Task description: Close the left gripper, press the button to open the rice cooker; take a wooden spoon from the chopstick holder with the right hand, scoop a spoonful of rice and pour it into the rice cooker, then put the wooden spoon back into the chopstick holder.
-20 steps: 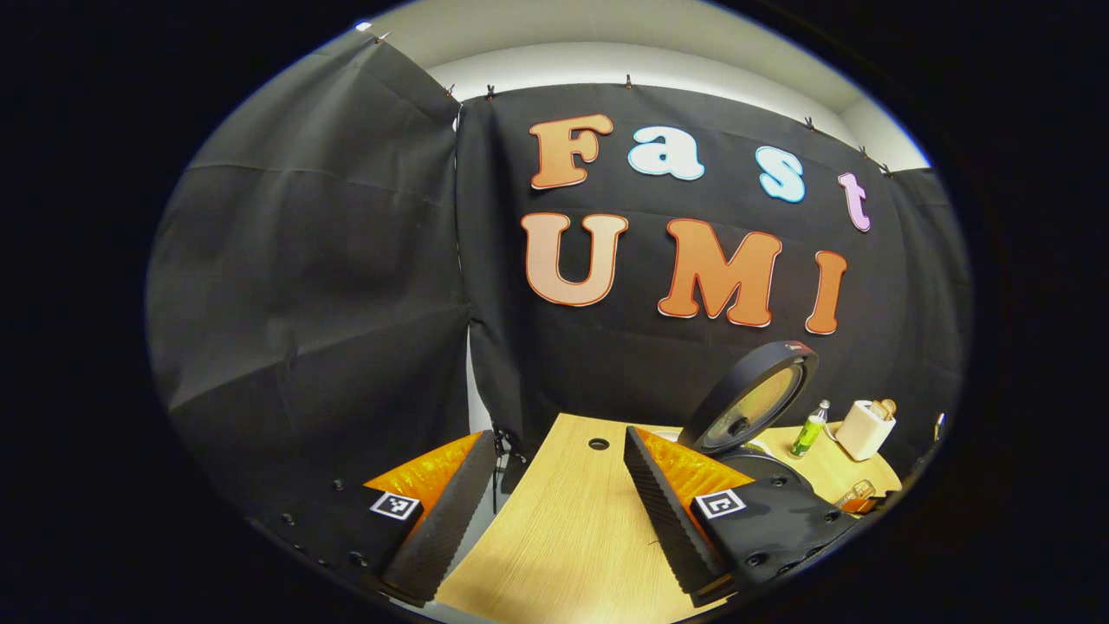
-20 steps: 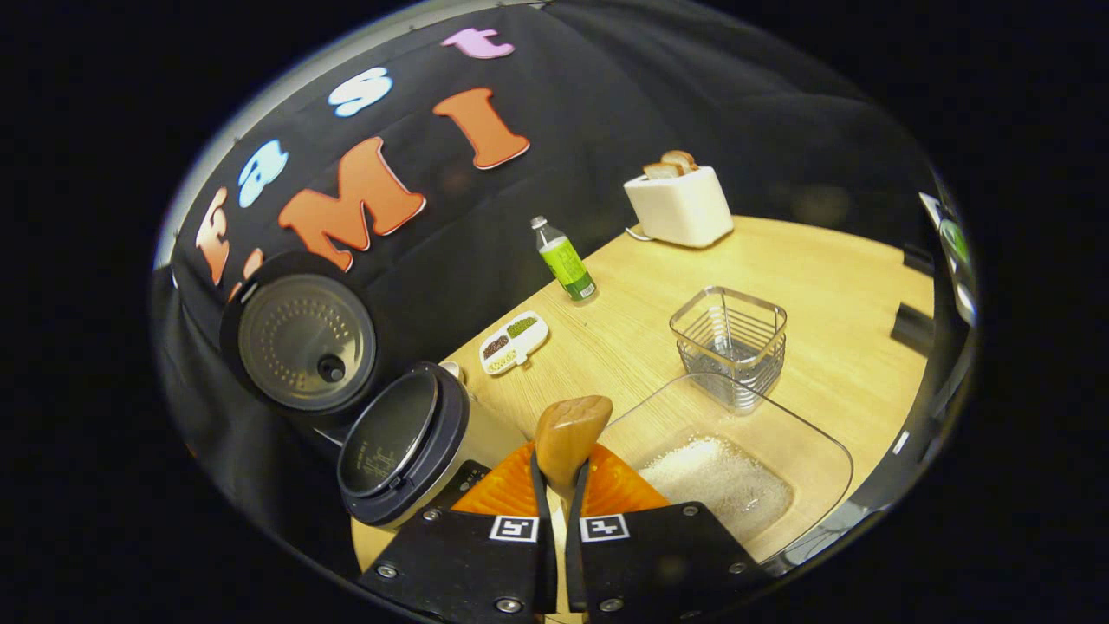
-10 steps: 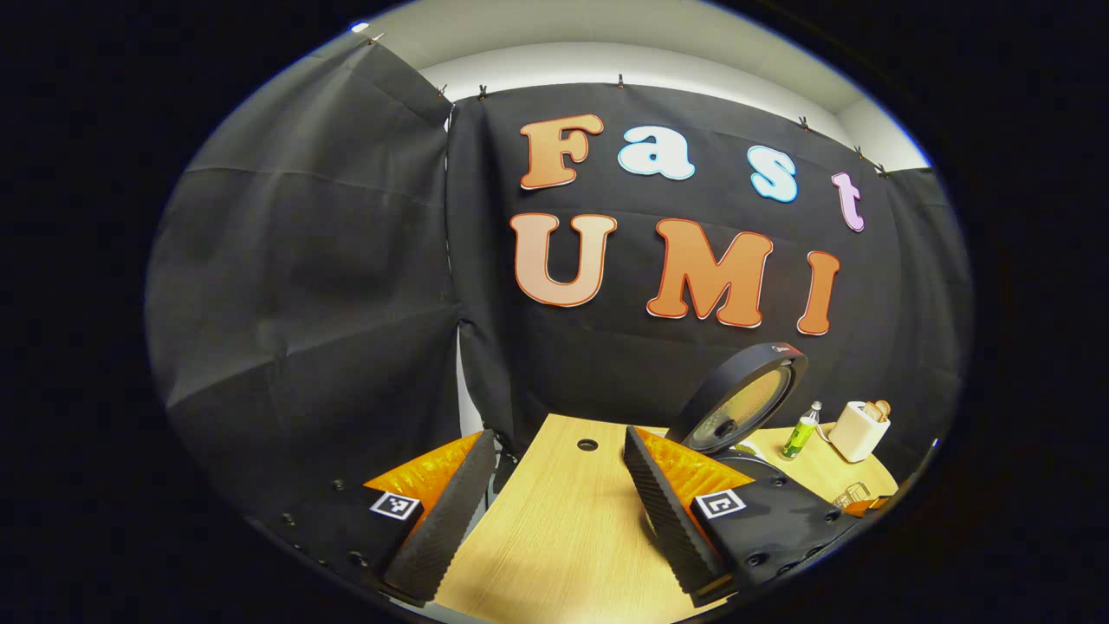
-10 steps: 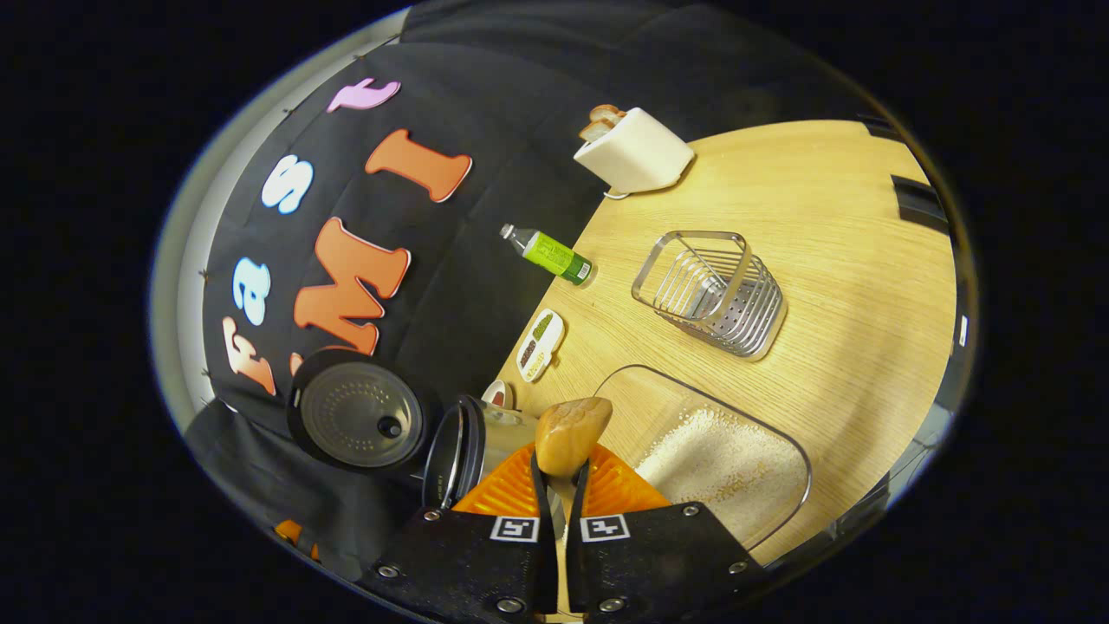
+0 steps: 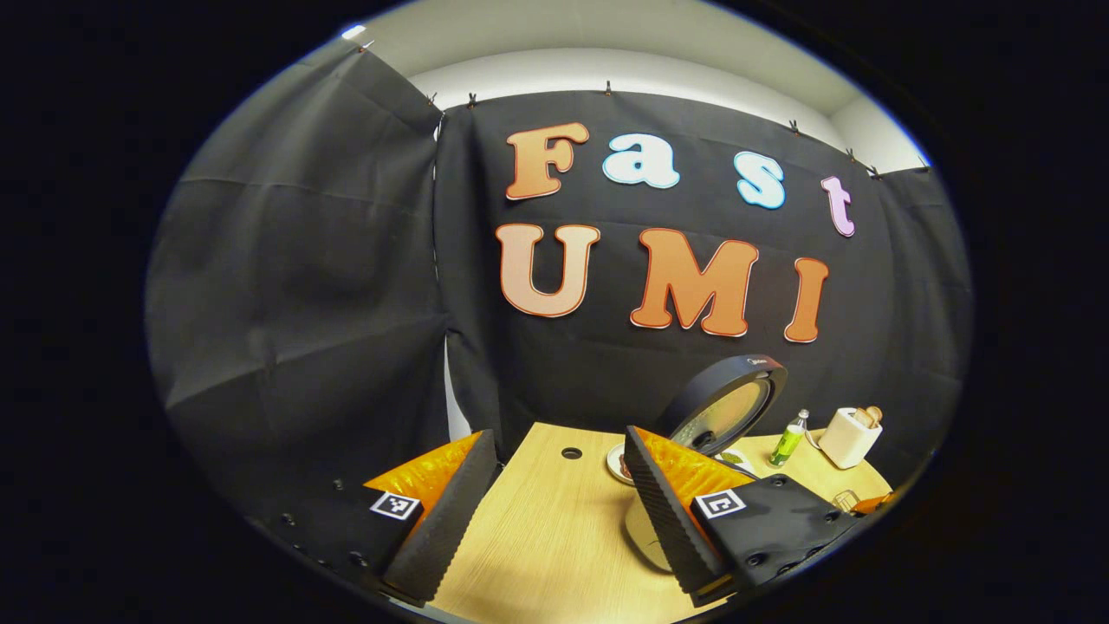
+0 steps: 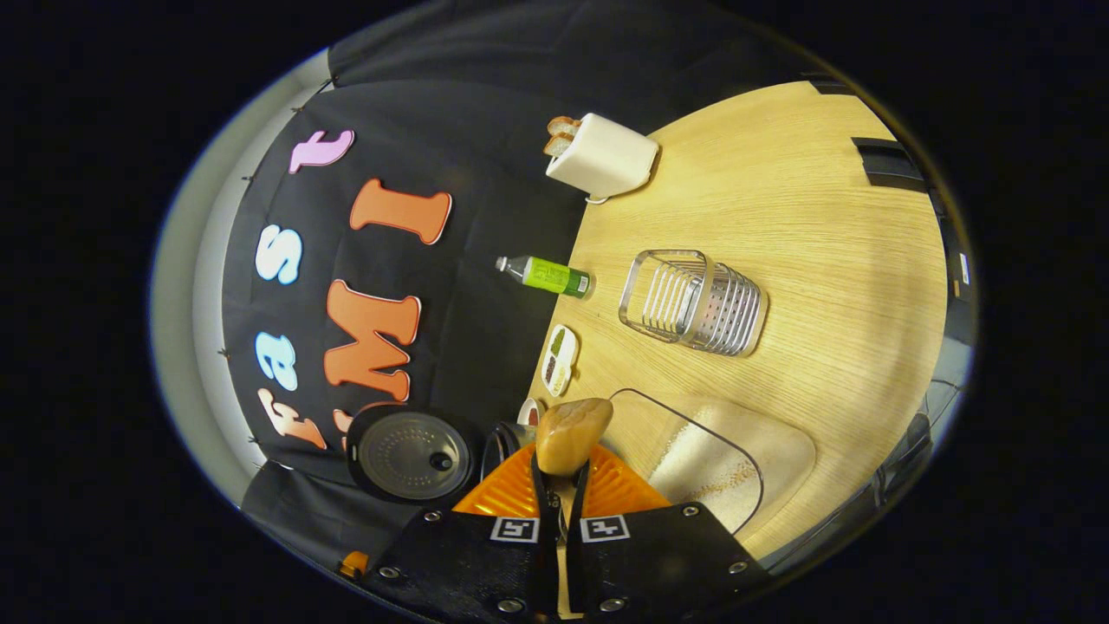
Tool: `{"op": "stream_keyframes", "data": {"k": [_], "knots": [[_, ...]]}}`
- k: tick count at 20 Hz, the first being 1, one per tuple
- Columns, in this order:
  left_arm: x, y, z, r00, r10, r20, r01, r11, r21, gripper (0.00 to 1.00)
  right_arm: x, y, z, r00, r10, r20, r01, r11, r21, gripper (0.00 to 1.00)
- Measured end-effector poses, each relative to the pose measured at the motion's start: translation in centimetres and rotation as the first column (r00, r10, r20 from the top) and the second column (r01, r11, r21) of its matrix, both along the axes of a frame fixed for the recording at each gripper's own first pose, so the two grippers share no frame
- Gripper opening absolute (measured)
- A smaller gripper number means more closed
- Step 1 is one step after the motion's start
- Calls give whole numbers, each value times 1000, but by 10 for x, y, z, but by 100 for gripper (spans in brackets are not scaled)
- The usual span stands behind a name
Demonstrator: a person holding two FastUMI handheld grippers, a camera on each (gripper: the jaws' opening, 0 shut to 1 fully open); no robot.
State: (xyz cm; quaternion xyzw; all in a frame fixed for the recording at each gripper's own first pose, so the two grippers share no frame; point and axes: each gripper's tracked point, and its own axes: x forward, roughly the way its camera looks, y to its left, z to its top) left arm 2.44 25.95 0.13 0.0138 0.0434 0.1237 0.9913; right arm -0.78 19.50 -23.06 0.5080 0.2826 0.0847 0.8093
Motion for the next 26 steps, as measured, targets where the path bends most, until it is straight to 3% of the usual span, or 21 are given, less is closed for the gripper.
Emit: {"op": "stream_keyframes", "data": {"k": [8,12,17,26], "knots": [[0,-18,4,1000,3,20,-3,1000,-17,99,13,-4,62,1000,-2,15,0,997,77,3],[-3,-28,4,1000,0,26,1,1000,-17,97,23,6,93,999,27,37,-30,998,63,3],[-5,-38,5,999,-18,28,18,1000,2,97,45,33,133,995,64,75,-71,993,96,3],[-6,-53,2,998,-52,24,51,998,27,97,94,98,190,976,133,171,-140,990,29,3]]}}
